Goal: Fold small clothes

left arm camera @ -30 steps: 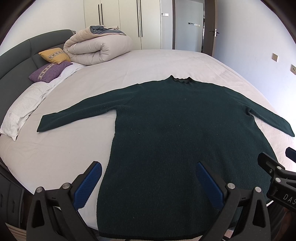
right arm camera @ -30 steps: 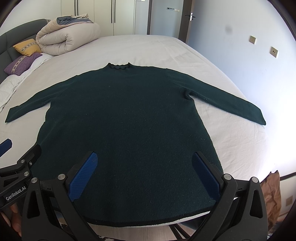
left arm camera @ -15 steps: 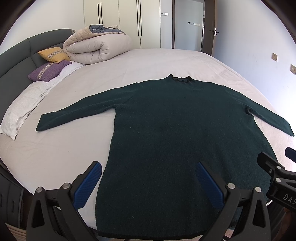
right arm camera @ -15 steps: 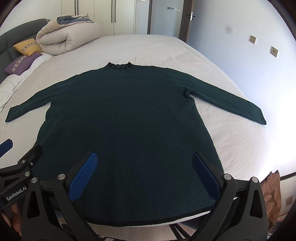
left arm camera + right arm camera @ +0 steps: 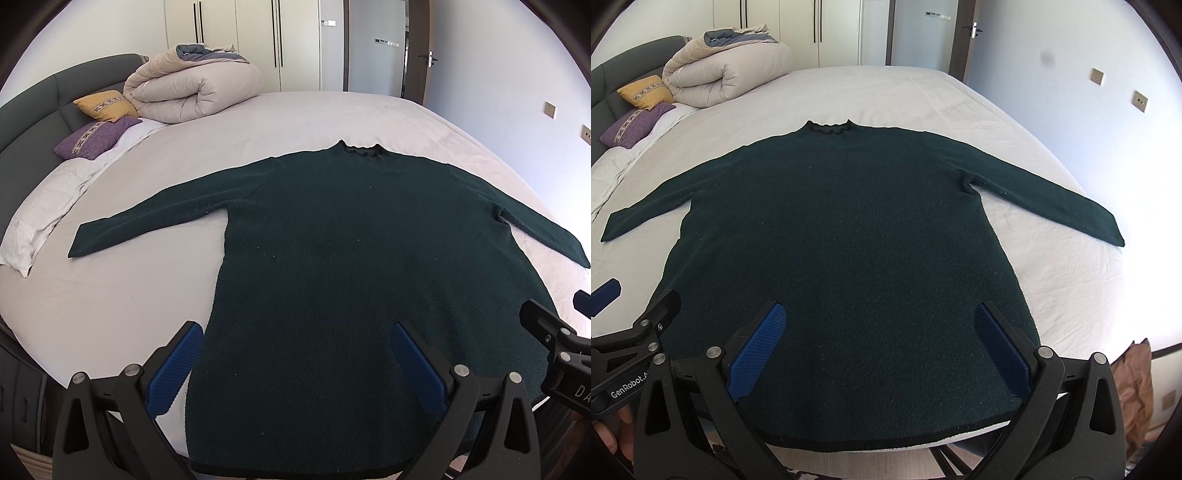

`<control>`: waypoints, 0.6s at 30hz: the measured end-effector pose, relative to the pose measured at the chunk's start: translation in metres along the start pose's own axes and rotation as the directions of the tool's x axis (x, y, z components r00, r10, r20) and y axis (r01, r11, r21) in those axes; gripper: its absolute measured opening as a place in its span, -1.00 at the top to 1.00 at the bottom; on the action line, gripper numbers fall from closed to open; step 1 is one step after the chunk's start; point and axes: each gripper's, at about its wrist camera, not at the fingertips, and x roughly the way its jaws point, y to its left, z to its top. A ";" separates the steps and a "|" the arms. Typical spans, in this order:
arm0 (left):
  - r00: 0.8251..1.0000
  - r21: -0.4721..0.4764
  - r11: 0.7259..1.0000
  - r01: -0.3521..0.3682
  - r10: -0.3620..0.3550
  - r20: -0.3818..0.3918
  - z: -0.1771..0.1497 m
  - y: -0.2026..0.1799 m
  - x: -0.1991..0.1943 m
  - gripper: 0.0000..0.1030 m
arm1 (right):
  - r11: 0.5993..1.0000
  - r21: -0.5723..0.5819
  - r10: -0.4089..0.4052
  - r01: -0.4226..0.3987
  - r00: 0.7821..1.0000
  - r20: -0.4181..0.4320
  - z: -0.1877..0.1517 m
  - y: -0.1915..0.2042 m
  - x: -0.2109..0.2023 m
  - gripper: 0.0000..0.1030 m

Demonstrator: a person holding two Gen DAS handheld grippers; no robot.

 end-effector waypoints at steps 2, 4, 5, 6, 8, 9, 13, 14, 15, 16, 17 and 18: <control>1.000 0.001 1.000 0.002 -0.002 -0.003 0.000 0.000 0.001 -1.00 | 1.000 0.001 -0.001 0.001 1.000 -0.003 -0.002 0.001 0.000 -1.00; 1.000 0.002 1.000 0.002 -0.002 -0.008 0.001 0.001 0.003 -1.00 | 1.000 0.001 -0.001 0.001 1.000 -0.005 -0.003 0.001 0.001 -1.00; 1.000 0.002 1.000 0.003 -0.003 -0.010 0.001 0.001 0.004 -1.00 | 1.000 0.001 -0.001 0.001 1.000 -0.007 -0.004 0.002 0.001 -1.00; 1.000 0.002 1.000 0.003 -0.003 -0.011 0.001 0.001 0.005 -1.00 | 1.000 0.002 0.000 0.000 1.000 -0.007 -0.004 0.002 0.001 -1.00; 1.000 0.004 1.000 0.004 -0.004 -0.014 0.001 0.000 0.006 -1.00 | 1.000 0.003 0.002 -0.002 1.000 -0.010 -0.002 0.000 0.004 -1.00; 1.000 0.005 1.000 0.004 -0.003 -0.017 0.001 0.000 0.007 -1.00 | 1.000 0.004 0.002 -0.002 1.000 -0.012 -0.002 -0.001 0.005 -1.00; 1.000 0.007 1.000 0.005 -0.005 -0.026 0.001 -0.001 0.010 -1.00 | 1.000 0.004 0.004 -0.004 1.000 -0.020 -0.002 -0.001 0.009 -1.00; 1.000 0.008 1.000 0.006 -0.006 -0.028 0.001 -0.002 0.011 -1.00 | 1.000 0.004 0.005 -0.005 1.000 -0.022 -0.001 -0.002 0.011 -1.00; 0.999 0.009 1.000 0.008 -0.007 -0.031 0.001 -0.002 0.011 -1.00 | 1.000 0.005 0.005 -0.005 1.000 -0.024 0.001 -0.003 0.013 -1.00; 0.999 0.009 1.000 0.010 -0.009 -0.033 0.001 -0.003 0.013 -1.00 | 1.000 0.005 0.006 -0.005 1.000 -0.026 0.002 -0.004 0.014 -1.00; 0.999 0.010 1.000 0.012 -0.012 -0.036 0.001 -0.003 0.014 -1.00 | 1.000 0.006 0.006 -0.006 1.000 -0.027 0.002 -0.004 0.014 -1.00; 0.999 0.011 1.000 0.015 -0.015 -0.038 0.001 -0.003 0.015 -1.00 | 1.000 0.007 0.006 -0.005 1.000 -0.029 0.003 -0.005 0.015 -1.00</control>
